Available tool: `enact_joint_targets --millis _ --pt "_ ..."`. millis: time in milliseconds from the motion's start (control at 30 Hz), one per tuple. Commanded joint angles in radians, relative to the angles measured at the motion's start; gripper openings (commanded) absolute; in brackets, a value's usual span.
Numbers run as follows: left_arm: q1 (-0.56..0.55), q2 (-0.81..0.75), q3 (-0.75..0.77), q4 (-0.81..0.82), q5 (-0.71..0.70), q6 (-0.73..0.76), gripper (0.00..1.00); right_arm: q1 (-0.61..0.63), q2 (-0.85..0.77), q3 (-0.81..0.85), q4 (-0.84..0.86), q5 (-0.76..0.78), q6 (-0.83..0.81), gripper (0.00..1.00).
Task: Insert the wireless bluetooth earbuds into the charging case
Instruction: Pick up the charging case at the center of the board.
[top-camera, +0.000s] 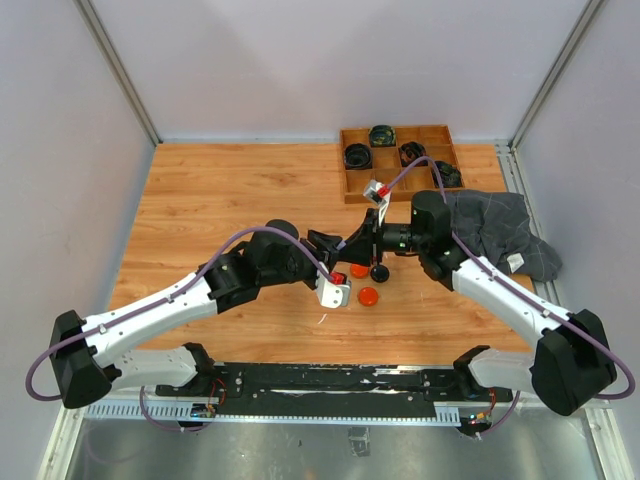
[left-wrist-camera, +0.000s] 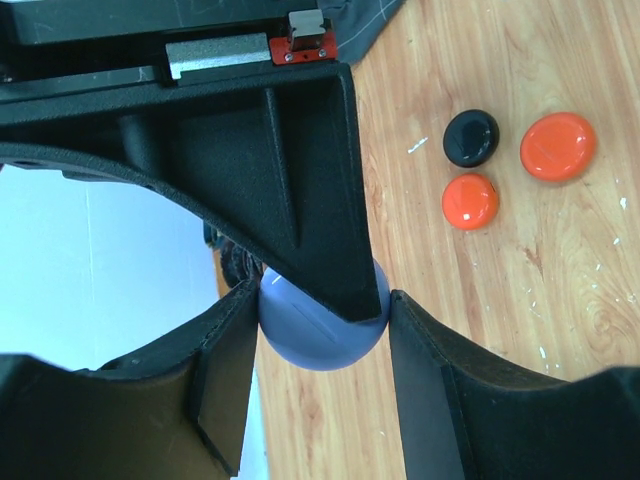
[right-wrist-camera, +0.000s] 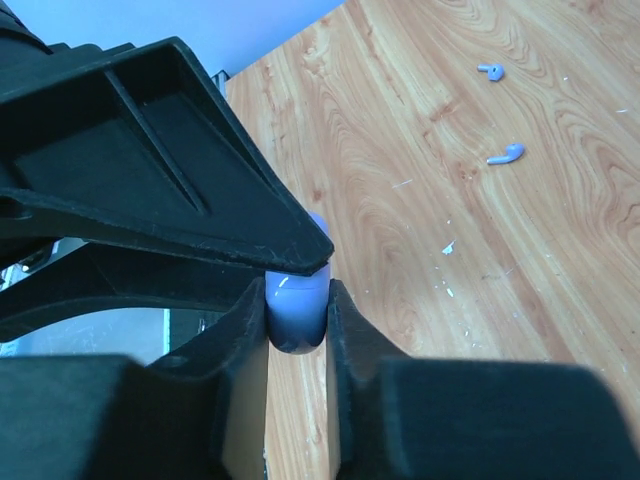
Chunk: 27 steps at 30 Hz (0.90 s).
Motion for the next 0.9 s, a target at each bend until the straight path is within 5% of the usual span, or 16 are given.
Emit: enact_joint_targets --millis 0,133,567,867 --pt "-0.011 -0.010 0.022 0.027 -0.021 -0.015 0.52 -0.002 -0.002 0.009 0.029 -0.012 -0.028 0.10" --pt "-0.010 -0.024 -0.012 0.071 -0.055 -0.072 0.62 -0.002 -0.010 -0.013 0.071 0.008 -0.036 0.01" --pt "-0.011 -0.100 -0.098 0.171 -0.143 -0.363 0.80 -0.035 -0.061 -0.156 0.328 0.080 -0.063 0.01" --pt "-0.009 -0.067 -0.029 0.258 -0.281 -0.798 0.84 -0.077 -0.126 -0.294 0.539 0.118 -0.051 0.01"
